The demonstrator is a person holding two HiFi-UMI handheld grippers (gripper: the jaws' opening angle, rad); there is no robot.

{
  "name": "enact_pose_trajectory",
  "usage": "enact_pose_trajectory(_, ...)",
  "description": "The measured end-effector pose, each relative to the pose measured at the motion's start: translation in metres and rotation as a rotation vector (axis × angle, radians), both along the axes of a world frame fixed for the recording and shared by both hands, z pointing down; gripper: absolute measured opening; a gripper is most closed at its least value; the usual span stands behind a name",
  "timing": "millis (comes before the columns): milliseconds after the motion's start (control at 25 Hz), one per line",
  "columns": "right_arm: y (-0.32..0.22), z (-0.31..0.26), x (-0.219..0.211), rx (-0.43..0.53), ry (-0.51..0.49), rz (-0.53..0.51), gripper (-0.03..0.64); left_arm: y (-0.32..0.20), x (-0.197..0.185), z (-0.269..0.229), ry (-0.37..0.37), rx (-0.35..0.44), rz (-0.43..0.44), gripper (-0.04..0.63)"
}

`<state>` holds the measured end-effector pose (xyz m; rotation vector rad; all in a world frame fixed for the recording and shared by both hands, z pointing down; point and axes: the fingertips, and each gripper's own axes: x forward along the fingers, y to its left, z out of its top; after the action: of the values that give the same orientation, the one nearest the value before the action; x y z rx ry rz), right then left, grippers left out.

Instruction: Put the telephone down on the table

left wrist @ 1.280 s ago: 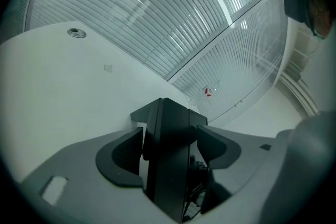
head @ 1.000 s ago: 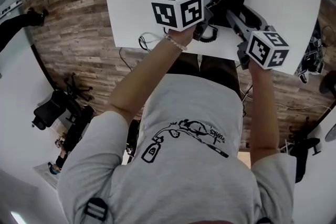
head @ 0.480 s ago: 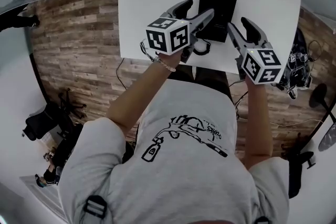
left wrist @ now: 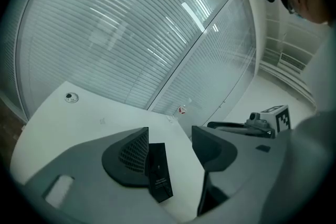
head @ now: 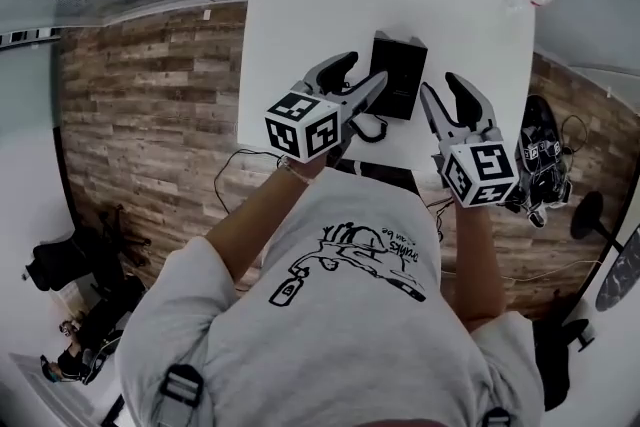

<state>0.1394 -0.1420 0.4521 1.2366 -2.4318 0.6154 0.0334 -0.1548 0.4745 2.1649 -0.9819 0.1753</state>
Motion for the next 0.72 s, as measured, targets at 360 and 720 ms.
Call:
enact_pose_trajectory(360, 0.011, -0.084, -0.017, 0.186, 0.043, -0.018, 0.123, 0.017, -0.003, -0.078, -0.015, 0.199, 0.05, 0.141)
enact_pose_trajectory(720, 0.024, -0.164, -0.017, 0.323, 0.014, -0.001, 0.064, 0.021, -0.008, -0.163, -0.056, 0.409, 0.054, 0.052)
